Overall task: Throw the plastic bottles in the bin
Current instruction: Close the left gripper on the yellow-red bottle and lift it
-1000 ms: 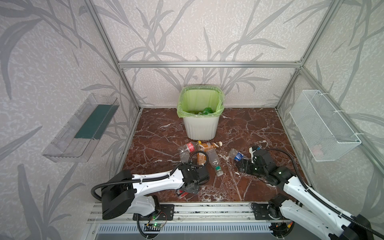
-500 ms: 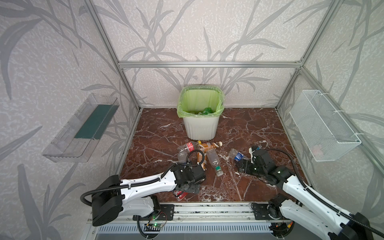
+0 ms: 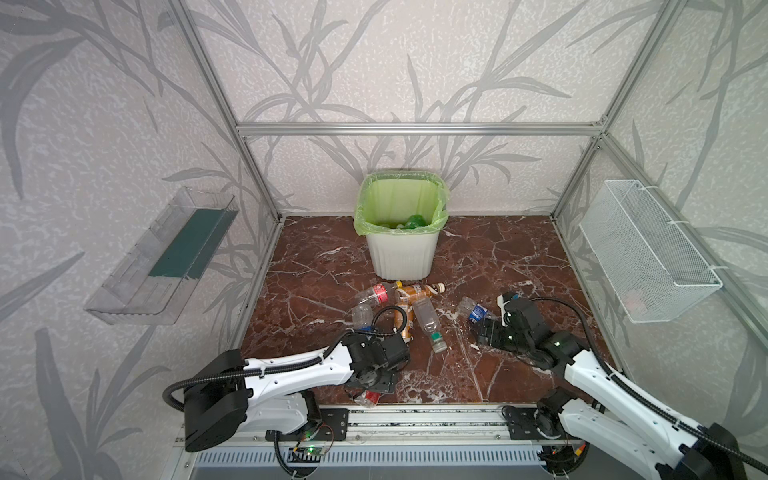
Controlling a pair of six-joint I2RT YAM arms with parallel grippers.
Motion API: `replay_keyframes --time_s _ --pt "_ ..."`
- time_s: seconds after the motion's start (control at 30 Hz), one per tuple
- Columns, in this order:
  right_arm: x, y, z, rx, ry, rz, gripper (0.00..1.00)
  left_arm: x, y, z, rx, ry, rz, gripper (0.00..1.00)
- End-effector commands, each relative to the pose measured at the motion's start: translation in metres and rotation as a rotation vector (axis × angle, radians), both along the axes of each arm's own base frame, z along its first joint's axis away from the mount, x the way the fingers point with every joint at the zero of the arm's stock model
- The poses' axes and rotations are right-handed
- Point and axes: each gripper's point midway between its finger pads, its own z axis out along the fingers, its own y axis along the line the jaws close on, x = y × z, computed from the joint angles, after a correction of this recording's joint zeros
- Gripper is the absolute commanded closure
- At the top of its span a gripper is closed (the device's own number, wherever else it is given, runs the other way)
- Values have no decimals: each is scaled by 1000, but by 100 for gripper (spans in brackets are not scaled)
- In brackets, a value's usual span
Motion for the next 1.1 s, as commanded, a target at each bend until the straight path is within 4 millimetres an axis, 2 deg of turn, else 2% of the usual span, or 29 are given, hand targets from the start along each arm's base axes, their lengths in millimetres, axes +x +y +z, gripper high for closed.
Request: replay_keyframes --time_s 0.0,0.33,0.5,0.57,0.9,1.07 --pt "1 1 0 6 1 2 11 0 3 -4 16 -1 14 26" --pt "1 2 0 12 -1 3 12 1 3 -3 -3 -19 20 41" --pt "2 2 1 15 -6 2 13 4 -2 5 -51 -41 16 51" --pt "2 2 1 13 -6 2 13 7 -6 13 -84 -69 15 55" --pt "2 2 1 11 -4 3 13 41 -2 65 -296 -368 92 55" --pt "3 3 -1 5 5 10 13 66 2 115 -398 -555 93 54"
